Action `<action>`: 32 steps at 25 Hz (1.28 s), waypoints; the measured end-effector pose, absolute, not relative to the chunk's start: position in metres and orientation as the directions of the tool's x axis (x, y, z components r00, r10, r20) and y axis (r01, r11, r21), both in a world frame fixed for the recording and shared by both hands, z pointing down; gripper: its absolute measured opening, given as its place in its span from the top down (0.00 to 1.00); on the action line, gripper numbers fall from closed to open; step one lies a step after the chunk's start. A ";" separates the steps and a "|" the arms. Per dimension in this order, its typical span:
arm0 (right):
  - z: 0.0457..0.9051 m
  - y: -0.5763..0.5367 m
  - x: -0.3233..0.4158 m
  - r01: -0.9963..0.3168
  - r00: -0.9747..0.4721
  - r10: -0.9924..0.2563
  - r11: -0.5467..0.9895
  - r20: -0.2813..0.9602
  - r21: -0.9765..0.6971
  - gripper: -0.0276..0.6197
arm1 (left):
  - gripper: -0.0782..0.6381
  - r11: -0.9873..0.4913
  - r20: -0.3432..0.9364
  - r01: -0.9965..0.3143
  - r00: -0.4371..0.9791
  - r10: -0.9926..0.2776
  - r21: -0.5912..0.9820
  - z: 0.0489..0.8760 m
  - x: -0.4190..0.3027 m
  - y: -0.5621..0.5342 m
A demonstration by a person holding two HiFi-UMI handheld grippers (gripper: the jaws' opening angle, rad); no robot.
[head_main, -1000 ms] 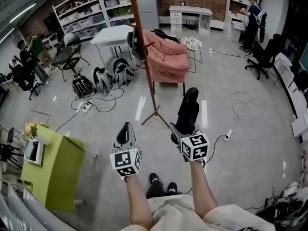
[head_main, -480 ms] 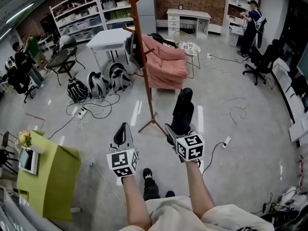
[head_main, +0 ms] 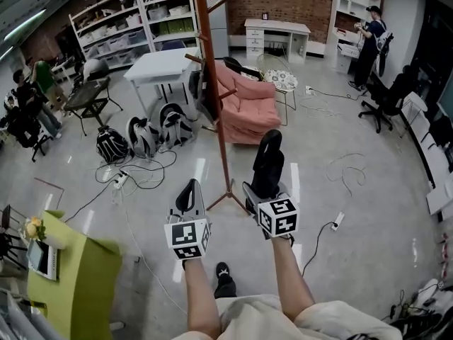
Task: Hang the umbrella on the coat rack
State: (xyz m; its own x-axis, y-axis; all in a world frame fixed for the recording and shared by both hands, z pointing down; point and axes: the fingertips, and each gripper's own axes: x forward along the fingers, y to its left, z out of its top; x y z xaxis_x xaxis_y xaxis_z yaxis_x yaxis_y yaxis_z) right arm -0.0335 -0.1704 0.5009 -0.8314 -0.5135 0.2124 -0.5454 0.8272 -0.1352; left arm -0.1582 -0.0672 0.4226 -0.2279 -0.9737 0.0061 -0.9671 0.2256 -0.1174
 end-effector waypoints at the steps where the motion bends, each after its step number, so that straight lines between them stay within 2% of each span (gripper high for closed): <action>1: 0.500 -0.175 -0.039 -0.548 -0.830 -0.517 0.825 0.212 -0.136 0.58 | 0.88 0.223 0.006 -0.968 -0.226 -0.974 -0.118 0.422 -0.165 -0.072; 20: 0.510 -0.246 -0.138 -0.624 -0.773 -0.580 0.769 0.255 -0.141 0.58 | 0.88 0.120 0.031 -0.985 -0.125 -0.992 -0.120 0.430 -0.254 -0.154; 32: 0.499 -0.269 -0.152 -0.610 -0.779 -0.565 0.783 0.272 -0.121 0.58 | 0.88 0.090 0.041 -0.991 -0.094 -0.995 -0.095 0.437 -0.255 -0.197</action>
State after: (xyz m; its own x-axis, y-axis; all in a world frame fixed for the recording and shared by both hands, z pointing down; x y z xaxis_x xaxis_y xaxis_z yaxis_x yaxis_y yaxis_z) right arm -0.1524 -0.2693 0.4991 -0.7793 -0.5647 0.2716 -0.6097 0.7833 -0.1210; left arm -0.2546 -0.1974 0.4374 -0.0943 -0.9947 0.0410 -0.9914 0.0900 -0.0951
